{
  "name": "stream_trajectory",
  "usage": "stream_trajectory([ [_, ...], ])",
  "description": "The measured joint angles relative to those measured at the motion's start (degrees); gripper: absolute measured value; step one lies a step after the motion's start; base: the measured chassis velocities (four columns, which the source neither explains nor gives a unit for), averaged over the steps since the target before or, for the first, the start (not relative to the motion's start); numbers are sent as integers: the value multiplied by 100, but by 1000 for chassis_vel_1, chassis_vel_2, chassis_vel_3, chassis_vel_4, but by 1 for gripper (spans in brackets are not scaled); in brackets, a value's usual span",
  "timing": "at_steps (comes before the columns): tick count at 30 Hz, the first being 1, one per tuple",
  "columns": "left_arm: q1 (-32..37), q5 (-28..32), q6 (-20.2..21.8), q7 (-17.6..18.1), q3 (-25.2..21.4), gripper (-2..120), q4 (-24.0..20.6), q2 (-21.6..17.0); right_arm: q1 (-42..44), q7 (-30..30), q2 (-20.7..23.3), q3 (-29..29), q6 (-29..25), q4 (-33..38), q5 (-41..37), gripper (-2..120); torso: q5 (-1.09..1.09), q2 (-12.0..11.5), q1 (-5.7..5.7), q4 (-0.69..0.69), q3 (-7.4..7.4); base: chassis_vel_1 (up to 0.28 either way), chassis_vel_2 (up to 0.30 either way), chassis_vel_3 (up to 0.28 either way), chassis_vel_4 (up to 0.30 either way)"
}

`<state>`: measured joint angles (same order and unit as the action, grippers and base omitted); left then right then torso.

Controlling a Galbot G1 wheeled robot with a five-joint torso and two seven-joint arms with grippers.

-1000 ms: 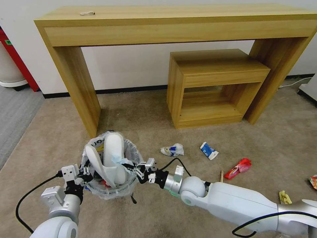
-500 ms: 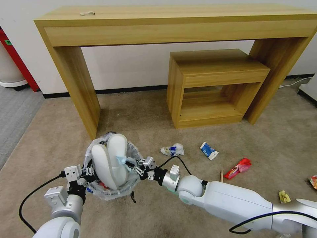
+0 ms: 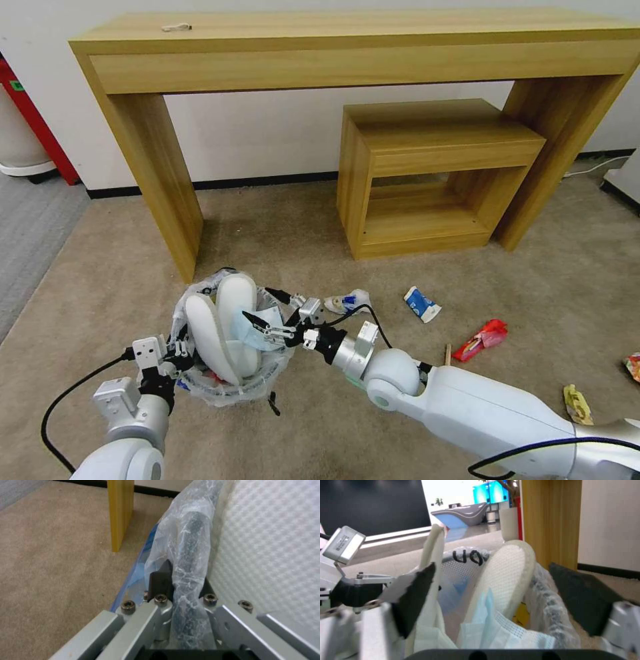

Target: Pick up the trash bin and place the garbage on the floor into it.

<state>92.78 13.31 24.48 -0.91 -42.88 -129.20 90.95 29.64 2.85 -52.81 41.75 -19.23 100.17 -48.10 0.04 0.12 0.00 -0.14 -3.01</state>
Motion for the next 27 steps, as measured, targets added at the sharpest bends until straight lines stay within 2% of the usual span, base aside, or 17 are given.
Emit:
stream_trajectory([
  [4,19,-17,-5,-4,13,3,-28,23,-2,-12,5,19,6,70,-16,99,0,0,0,0,0,0,0,0,0],
  [8,41,43,-3,-5,-20,3,-21,3,-9,-64,-16,-40,19,219,-152,100,1,0,0,1,0,0,0,0,0],
  [16,27,65,17,-2,-50,3,120,-29,92,-350,14,-1059,163,466,-575,100,1,0,0,1,0,0,0,0,0],
  [17,8,65,22,1,-57,3,155,-42,173,-374,114,-1354,224,506,-615,100,0,0,0,1,0,0,0,0,0],
  [22,-31,99,43,12,-92,3,249,-100,461,-487,456,-1928,387,570,-669,100,1,0,0,0,0,0,0,0,0],
  [25,-72,158,90,30,-127,3,356,-165,935,-803,985,-2357,640,576,-586,100,1,0,0,0,0,0,0,0,0],
  [27,-84,171,97,32,-130,3,386,-183,1108,-949,1155,-2465,777,576,-524,100,2,0,0,0,0,0,0,0,0],
])
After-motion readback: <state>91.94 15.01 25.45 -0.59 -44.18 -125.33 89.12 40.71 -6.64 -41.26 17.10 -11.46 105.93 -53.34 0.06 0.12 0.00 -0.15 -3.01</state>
